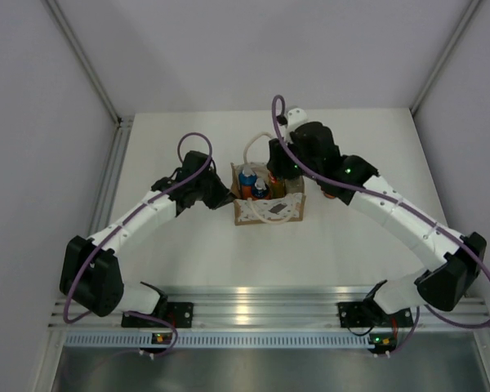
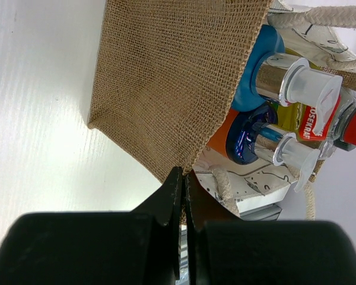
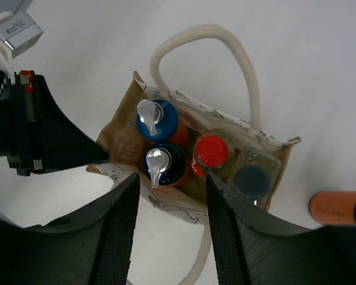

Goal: Take the personal care products out of the canvas bag

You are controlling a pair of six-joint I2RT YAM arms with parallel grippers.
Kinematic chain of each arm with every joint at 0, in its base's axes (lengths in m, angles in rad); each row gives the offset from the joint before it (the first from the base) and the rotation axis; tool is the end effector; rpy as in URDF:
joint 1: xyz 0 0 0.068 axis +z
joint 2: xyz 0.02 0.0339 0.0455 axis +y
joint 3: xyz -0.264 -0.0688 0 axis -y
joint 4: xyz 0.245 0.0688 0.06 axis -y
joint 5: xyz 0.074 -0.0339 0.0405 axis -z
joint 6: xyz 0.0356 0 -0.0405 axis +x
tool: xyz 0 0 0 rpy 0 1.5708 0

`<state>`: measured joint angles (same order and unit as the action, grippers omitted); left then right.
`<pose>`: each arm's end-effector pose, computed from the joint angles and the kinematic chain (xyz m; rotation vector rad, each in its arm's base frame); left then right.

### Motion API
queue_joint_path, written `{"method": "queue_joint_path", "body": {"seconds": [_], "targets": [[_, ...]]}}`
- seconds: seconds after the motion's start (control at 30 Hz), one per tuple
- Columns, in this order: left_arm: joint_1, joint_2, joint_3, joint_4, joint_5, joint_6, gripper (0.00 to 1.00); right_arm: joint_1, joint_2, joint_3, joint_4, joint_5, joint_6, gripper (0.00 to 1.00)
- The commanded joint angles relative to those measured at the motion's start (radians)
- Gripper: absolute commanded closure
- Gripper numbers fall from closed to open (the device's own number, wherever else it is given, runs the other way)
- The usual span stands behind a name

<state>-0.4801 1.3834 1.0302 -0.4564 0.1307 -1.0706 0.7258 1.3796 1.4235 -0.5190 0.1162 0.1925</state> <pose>0.2611 -0.1412 0.2653 -0.6806 2.4680 -0.8364 0.2340 0.2021 0.3934 -0.4750 2.0179 0.4522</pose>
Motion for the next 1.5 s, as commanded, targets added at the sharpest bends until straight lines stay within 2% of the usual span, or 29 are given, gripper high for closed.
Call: {"method": "queue_joint_path", "body": {"seconds": [0.0,0.13,0.53,0.67,0.97,1.17,1.47], "targets": [[-0.005,-0.020,0.010,0.005,-0.032,0.031,1.00,0.056,0.070,0.067,-0.059,0.052,0.065,0.54],[-0.005,-0.026,0.016,0.005,-0.040,0.035,1.00,0.098,0.151,0.118,-0.114,0.076,0.068,0.54],[-0.005,-0.023,0.019,0.005,-0.034,0.032,1.00,0.106,0.305,0.233,-0.176,0.074,0.030,0.57],[-0.005,-0.023,0.018,0.005,-0.034,0.032,1.00,0.106,0.351,0.262,-0.193,0.066,0.025,0.61],[-0.005,-0.018,0.024,0.007,-0.034,0.035,1.00,0.109,0.381,0.259,-0.210,0.085,0.024,0.63],[-0.003,-0.017,0.024,0.007,-0.032,0.038,1.00,0.112,0.394,0.245,-0.213,0.089,0.025,0.71],[-0.003,-0.015,0.024,0.005,-0.032,0.038,1.00,0.112,0.411,0.246,-0.211,0.083,0.027,0.73]]}}
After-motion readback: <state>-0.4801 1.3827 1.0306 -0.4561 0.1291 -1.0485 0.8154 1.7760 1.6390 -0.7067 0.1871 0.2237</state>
